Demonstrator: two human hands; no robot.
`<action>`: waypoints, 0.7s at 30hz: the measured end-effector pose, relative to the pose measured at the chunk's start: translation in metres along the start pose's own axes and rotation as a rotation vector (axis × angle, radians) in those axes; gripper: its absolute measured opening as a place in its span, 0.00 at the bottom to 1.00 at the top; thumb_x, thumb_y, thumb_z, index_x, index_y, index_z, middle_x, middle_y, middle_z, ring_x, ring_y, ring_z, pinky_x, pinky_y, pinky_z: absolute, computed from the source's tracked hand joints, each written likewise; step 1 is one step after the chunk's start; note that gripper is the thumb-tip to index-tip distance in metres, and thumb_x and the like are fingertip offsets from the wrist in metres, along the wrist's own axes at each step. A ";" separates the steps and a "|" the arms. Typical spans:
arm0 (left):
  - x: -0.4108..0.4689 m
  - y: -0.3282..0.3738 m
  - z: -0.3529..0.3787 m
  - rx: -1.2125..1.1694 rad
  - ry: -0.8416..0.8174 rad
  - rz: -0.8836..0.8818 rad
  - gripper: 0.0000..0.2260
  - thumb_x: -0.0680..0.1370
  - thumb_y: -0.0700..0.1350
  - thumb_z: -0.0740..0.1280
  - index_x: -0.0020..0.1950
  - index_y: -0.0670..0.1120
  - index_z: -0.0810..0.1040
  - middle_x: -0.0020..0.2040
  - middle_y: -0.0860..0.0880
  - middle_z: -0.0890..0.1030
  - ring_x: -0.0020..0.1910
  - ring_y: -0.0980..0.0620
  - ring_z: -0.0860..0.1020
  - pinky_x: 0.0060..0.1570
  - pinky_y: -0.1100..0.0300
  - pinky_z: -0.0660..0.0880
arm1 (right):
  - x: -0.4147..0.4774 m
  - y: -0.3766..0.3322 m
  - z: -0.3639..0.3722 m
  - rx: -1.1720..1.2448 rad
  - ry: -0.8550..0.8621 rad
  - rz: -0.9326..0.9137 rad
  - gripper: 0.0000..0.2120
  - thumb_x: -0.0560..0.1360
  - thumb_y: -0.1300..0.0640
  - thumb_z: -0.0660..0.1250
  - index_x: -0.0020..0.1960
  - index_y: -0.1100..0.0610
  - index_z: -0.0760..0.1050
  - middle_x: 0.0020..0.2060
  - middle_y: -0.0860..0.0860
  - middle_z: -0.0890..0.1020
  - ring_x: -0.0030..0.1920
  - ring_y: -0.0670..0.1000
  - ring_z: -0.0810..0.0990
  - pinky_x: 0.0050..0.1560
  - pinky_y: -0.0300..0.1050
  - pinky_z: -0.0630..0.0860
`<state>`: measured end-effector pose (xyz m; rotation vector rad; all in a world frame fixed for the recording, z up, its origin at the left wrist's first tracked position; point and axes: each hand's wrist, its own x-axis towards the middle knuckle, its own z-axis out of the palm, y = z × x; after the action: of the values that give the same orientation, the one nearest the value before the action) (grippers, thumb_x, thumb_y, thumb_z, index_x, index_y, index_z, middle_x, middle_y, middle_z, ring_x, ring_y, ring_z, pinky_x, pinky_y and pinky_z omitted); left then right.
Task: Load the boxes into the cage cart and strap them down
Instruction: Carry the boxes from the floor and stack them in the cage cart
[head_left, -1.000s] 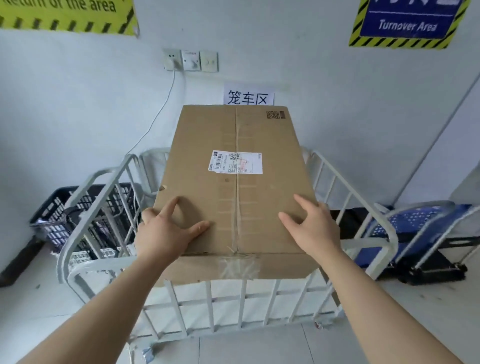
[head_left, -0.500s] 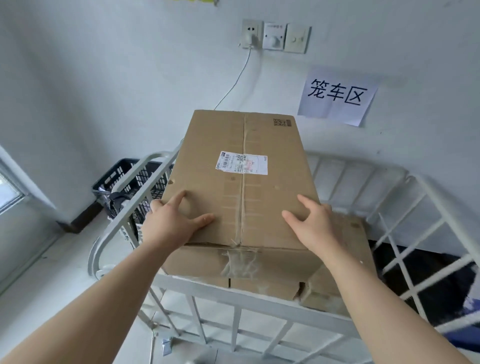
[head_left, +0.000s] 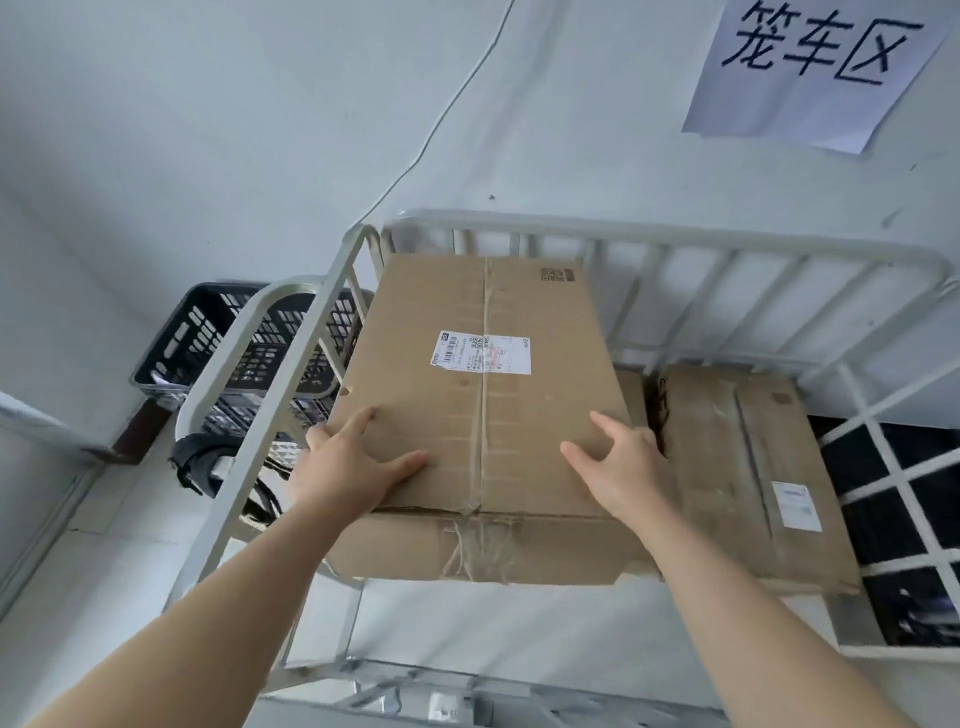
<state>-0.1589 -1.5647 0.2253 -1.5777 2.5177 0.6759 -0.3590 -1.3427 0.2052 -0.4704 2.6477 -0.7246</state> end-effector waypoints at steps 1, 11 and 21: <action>0.012 -0.004 0.007 0.007 -0.021 -0.006 0.48 0.55 0.81 0.60 0.72 0.65 0.58 0.67 0.44 0.66 0.59 0.43 0.75 0.53 0.51 0.76 | 0.007 -0.001 0.011 -0.022 -0.011 0.014 0.31 0.68 0.32 0.63 0.69 0.37 0.65 0.59 0.50 0.71 0.45 0.52 0.75 0.46 0.45 0.72; 0.104 -0.042 0.095 0.038 -0.133 -0.089 0.44 0.61 0.76 0.65 0.73 0.63 0.59 0.67 0.44 0.65 0.61 0.41 0.73 0.59 0.50 0.73 | 0.082 0.018 0.128 -0.055 -0.125 0.115 0.31 0.68 0.34 0.64 0.70 0.38 0.66 0.64 0.52 0.70 0.53 0.54 0.78 0.56 0.51 0.75; 0.166 -0.087 0.186 0.001 -0.183 -0.131 0.45 0.63 0.71 0.69 0.75 0.61 0.56 0.70 0.41 0.60 0.69 0.38 0.64 0.65 0.45 0.66 | 0.121 0.054 0.230 0.041 -0.147 0.091 0.32 0.71 0.39 0.67 0.73 0.43 0.63 0.67 0.57 0.65 0.61 0.57 0.74 0.59 0.52 0.73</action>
<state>-0.1879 -1.6579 -0.0206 -1.5848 2.2629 0.7634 -0.3813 -1.4443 -0.0392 -0.3743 2.4946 -0.6873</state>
